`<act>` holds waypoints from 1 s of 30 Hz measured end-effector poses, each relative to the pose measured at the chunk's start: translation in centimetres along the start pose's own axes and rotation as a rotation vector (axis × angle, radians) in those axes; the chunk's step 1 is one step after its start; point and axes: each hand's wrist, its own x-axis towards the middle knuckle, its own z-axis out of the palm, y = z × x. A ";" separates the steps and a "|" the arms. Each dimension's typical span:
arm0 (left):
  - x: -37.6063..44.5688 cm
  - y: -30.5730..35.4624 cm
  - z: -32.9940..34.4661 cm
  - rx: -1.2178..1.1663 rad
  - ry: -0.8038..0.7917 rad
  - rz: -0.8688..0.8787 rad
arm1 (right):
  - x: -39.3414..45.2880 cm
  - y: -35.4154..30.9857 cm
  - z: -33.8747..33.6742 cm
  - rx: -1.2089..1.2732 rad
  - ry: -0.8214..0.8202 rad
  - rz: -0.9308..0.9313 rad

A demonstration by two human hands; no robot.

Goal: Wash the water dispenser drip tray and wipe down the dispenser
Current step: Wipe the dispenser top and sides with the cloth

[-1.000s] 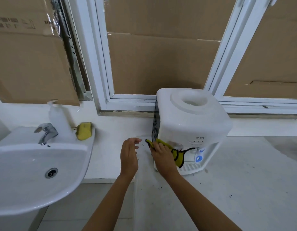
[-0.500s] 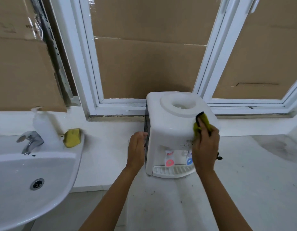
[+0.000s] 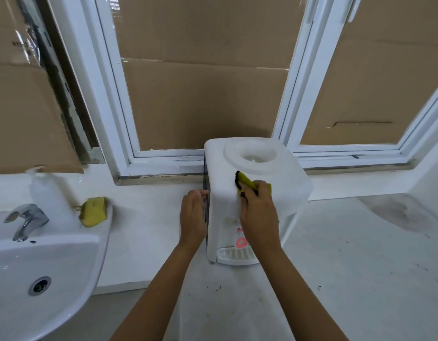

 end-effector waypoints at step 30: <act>0.0 1.4 0.8 -0.100 -0.122 -0.139 | 0.2 0.6 0.3 -0.111 -0.012 0.025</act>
